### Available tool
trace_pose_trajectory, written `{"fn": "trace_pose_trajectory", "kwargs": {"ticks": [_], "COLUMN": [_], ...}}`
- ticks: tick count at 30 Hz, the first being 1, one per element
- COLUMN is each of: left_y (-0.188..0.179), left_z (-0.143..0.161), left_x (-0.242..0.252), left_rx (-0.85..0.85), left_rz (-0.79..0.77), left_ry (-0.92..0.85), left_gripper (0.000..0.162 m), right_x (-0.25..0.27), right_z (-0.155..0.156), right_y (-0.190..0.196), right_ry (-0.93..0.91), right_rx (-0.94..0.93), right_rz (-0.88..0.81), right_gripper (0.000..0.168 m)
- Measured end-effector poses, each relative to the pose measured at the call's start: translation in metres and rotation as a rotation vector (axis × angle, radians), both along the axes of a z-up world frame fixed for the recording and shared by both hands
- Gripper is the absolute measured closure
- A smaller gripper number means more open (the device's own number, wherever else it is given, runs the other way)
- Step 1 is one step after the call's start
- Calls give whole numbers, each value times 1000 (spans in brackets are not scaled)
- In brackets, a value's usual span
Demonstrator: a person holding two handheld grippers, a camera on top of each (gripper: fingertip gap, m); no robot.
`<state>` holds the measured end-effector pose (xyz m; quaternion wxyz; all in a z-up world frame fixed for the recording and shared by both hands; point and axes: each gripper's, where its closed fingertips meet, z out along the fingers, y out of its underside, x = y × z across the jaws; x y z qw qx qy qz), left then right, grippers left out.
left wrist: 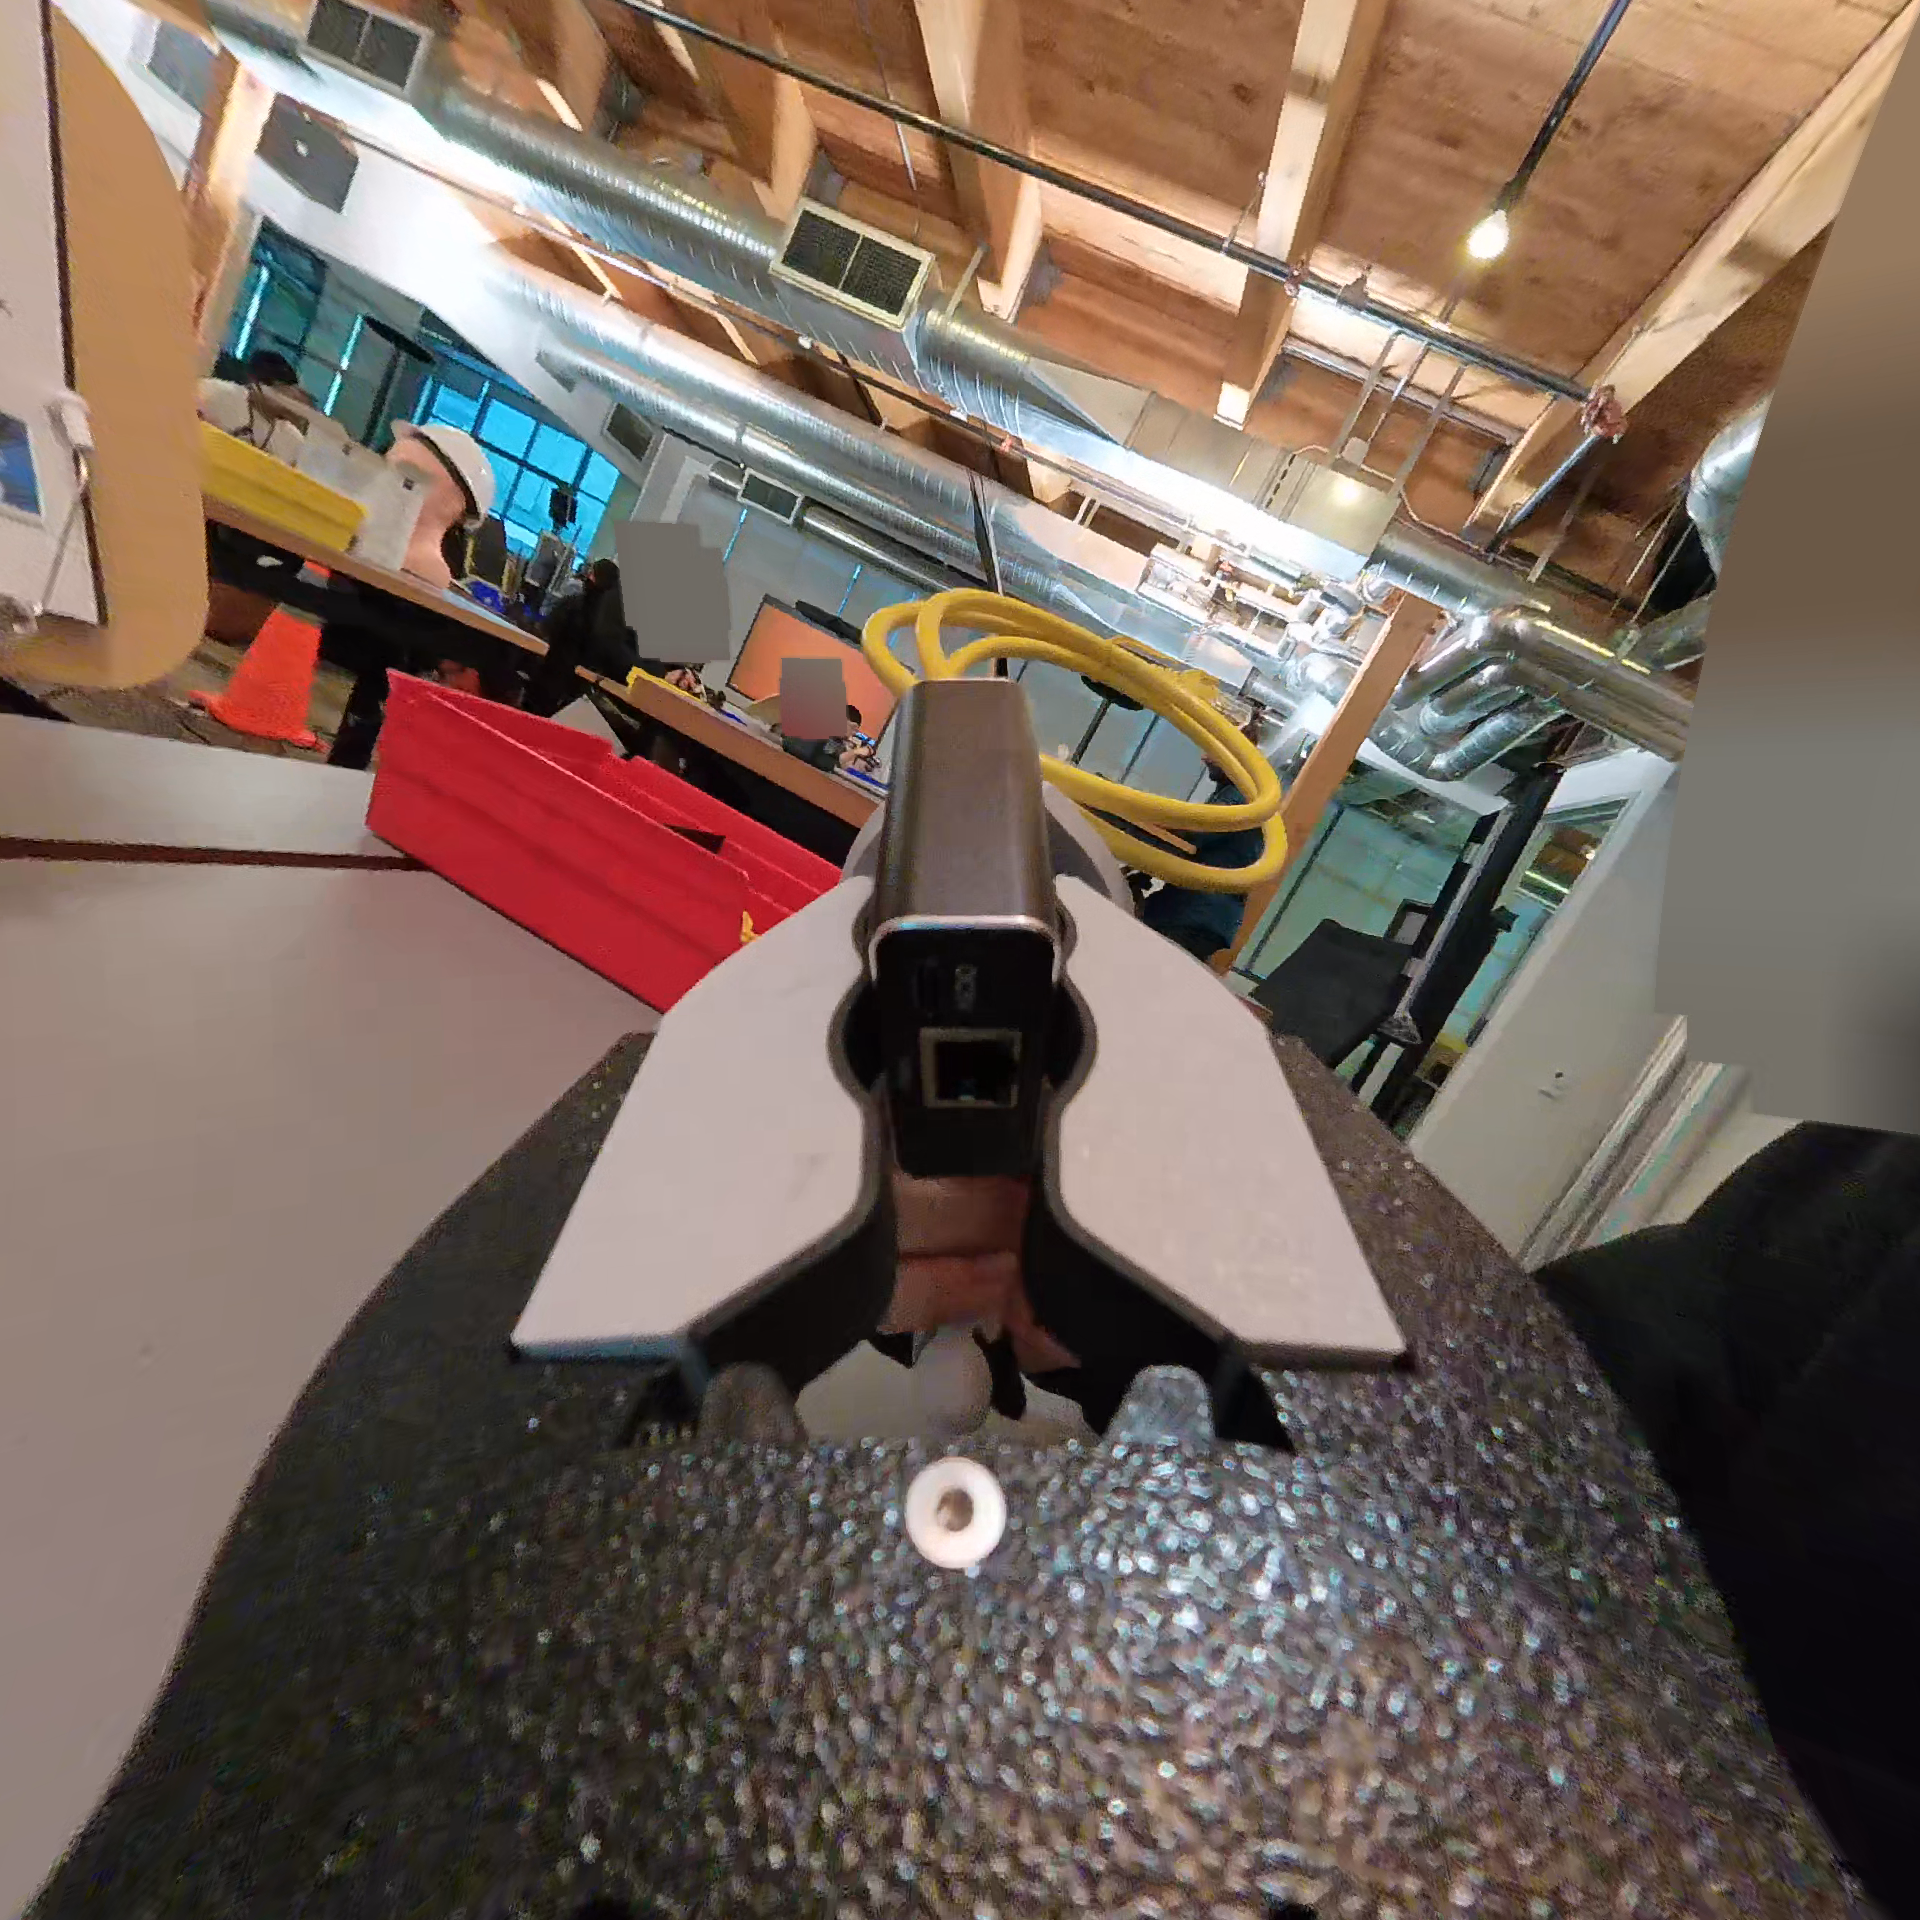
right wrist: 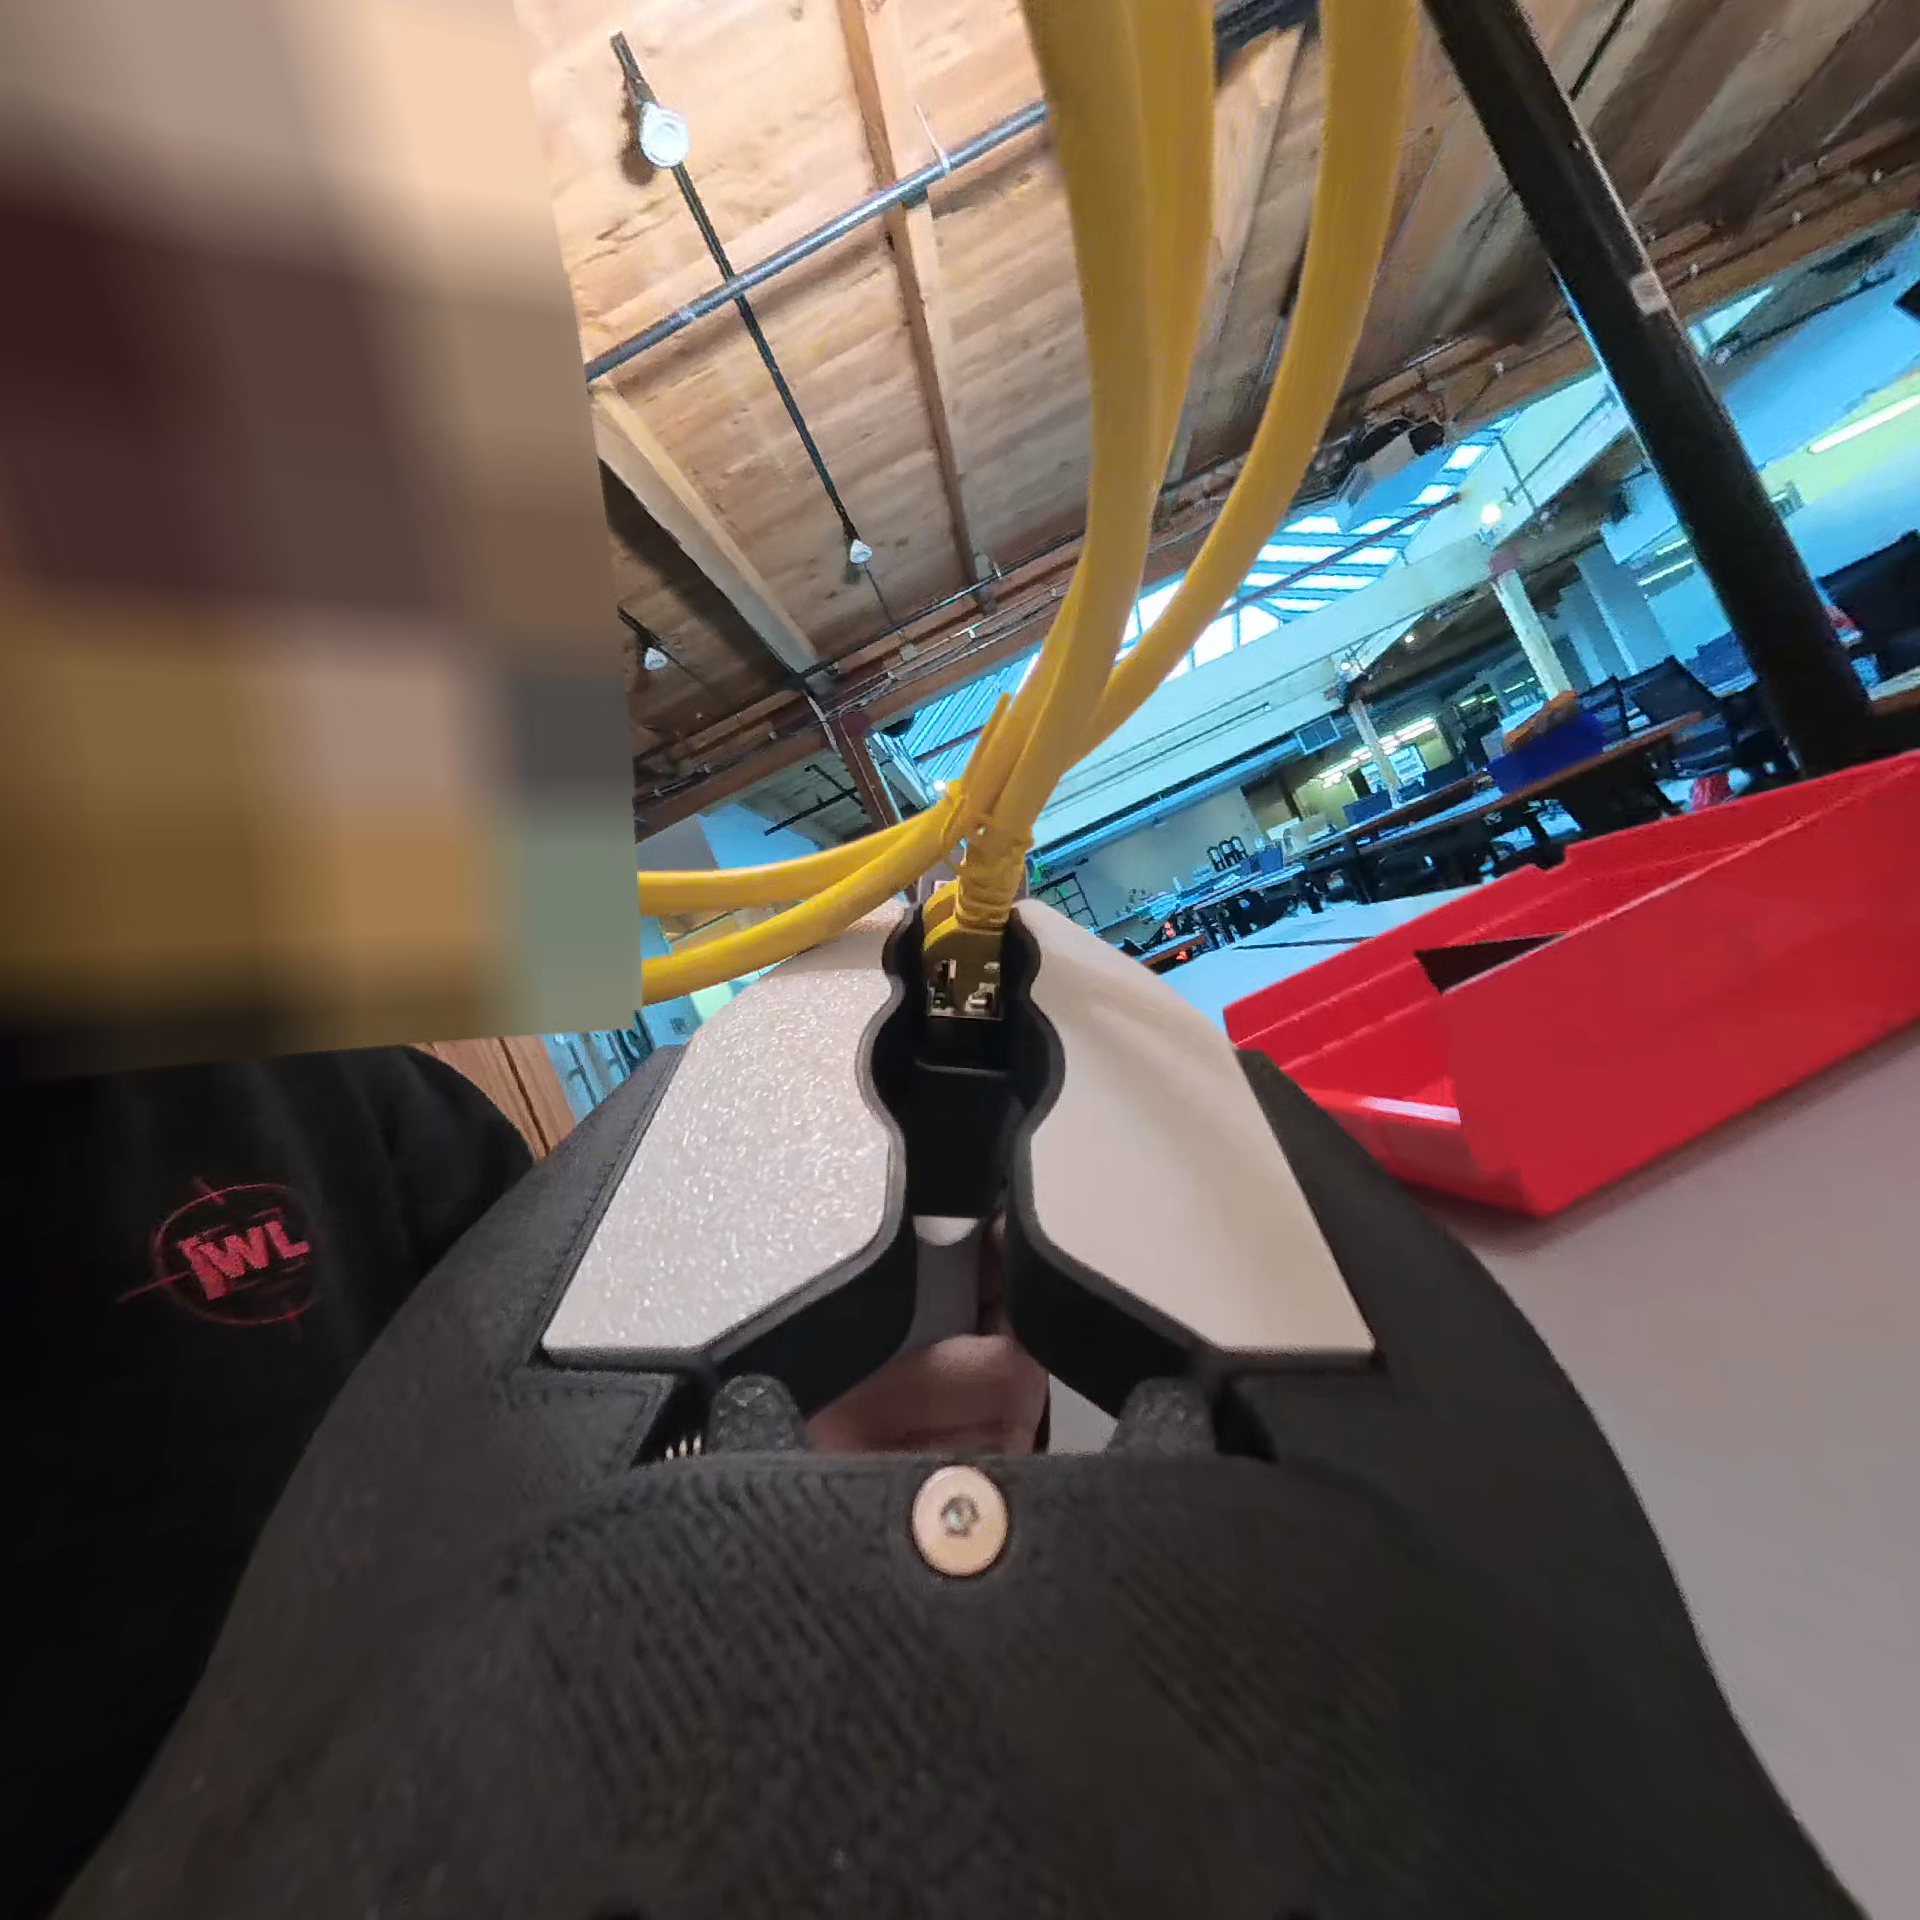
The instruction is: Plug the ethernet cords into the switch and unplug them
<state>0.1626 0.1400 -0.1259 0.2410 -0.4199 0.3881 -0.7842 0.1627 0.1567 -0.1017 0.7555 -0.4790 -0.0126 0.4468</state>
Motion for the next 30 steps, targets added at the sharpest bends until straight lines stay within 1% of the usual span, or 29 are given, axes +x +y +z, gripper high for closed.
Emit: {"fn": "trace_pose_trajectory", "kwargs": {"ticks": [6,13,17,21,26,30], "left_y": [0,2,-1,-5,-12,-15], "left_z": [29,47,51,55,58,59], "left_x": [-12,-22,-26,-32,-39,-43], "left_rx": [153,238,305,336,372,417], "left_rz": [51,60,40,20,-16,-35], "left_ry": [-98,-150,-178,-192,-224,-239], "left_gripper": [136,136,136,136,136,135], "right_x": [-13,-21,-25,-28,-36,-40], "right_z": [20,29,35,40,46,47], "right_y": [-10,-16,-19,-22,-29,-31], "right_ry": [-75,-141,-222,-336,-445,-475], "right_rx": [68,85,96,119,137,140], "right_rz": [-9,-19,-68,-167,-199,-193], "right_gripper": [152,154,153,152,153,153]}}
